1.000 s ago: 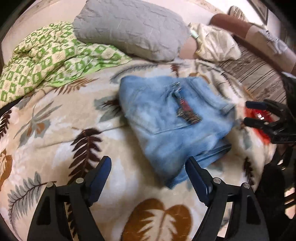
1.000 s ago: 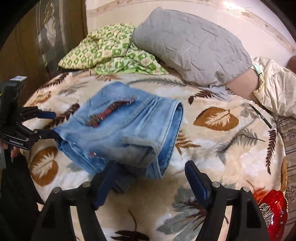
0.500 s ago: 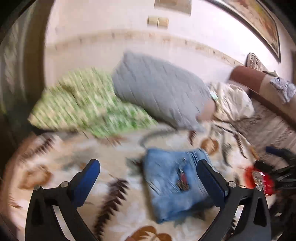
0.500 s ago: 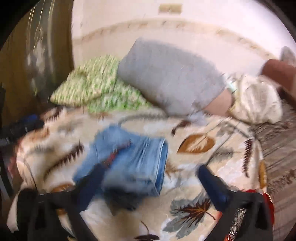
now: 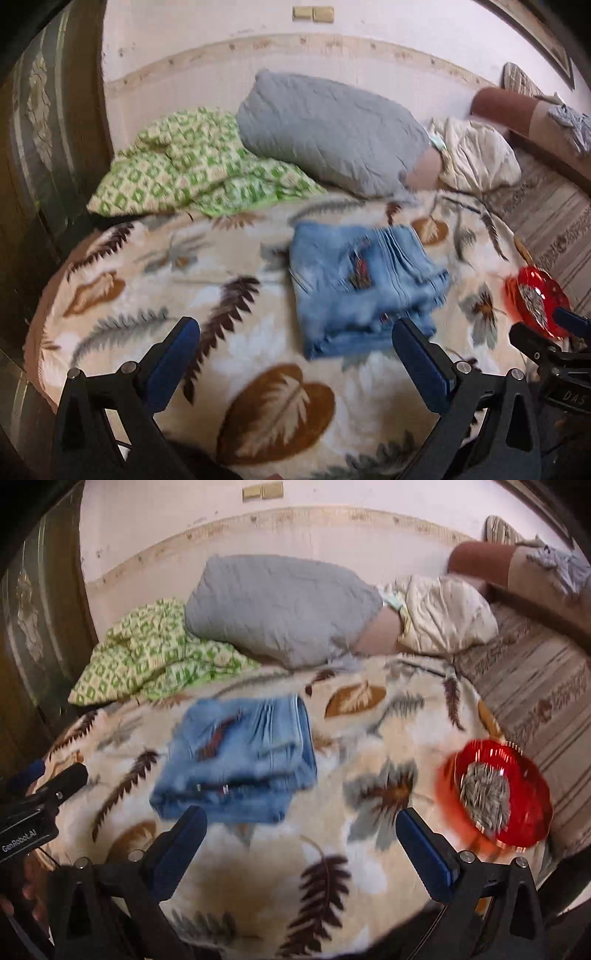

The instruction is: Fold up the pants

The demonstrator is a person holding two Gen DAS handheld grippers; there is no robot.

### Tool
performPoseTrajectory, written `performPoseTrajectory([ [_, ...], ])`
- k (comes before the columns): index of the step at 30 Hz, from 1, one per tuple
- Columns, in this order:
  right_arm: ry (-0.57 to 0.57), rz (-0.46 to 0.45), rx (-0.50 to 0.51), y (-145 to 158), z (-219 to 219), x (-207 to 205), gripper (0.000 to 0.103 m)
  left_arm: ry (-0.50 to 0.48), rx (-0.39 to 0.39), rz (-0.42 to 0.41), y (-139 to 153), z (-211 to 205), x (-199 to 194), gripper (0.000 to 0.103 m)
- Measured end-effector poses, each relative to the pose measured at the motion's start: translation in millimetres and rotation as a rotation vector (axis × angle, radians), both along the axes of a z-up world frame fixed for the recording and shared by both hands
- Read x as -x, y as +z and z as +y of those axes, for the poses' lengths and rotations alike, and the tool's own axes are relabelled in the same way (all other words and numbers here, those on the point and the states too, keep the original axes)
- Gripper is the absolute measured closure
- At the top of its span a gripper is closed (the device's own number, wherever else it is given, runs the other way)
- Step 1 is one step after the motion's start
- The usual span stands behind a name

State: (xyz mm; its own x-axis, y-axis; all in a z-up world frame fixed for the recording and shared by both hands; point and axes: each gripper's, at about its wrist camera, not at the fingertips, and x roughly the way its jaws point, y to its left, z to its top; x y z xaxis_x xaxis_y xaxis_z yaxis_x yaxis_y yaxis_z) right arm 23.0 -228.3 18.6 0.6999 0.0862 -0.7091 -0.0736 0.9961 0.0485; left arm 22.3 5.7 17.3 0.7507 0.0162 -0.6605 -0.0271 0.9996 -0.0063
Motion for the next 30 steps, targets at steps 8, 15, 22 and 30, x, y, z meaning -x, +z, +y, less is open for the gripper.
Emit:
performPoseTrajectory([
  [8,-0.009,-0.039,-0.003,10.0,-3.8,14.9,0.0,-0.029,0.007,-0.008,9.2,-7.3,3.5,0.0],
  [15,-0.016,-0.03,-0.006,10.6,-5.1,12.1,0.0,-0.029,0.0,-0.002,10.4,-9.8,4.8,0.0],
  [22,-0.012,-0.027,0.002,10.7,-3.4,11.7,0.0,-0.03,-0.006,-0.008,12.5,-11.6,7.0,0.0],
  [30,-0.004,-0.027,0.008,10.8,-3.8,9.3,0.0,-0.031,0.0,-0.008,13.8,-7.3,6.8,0.0],
])
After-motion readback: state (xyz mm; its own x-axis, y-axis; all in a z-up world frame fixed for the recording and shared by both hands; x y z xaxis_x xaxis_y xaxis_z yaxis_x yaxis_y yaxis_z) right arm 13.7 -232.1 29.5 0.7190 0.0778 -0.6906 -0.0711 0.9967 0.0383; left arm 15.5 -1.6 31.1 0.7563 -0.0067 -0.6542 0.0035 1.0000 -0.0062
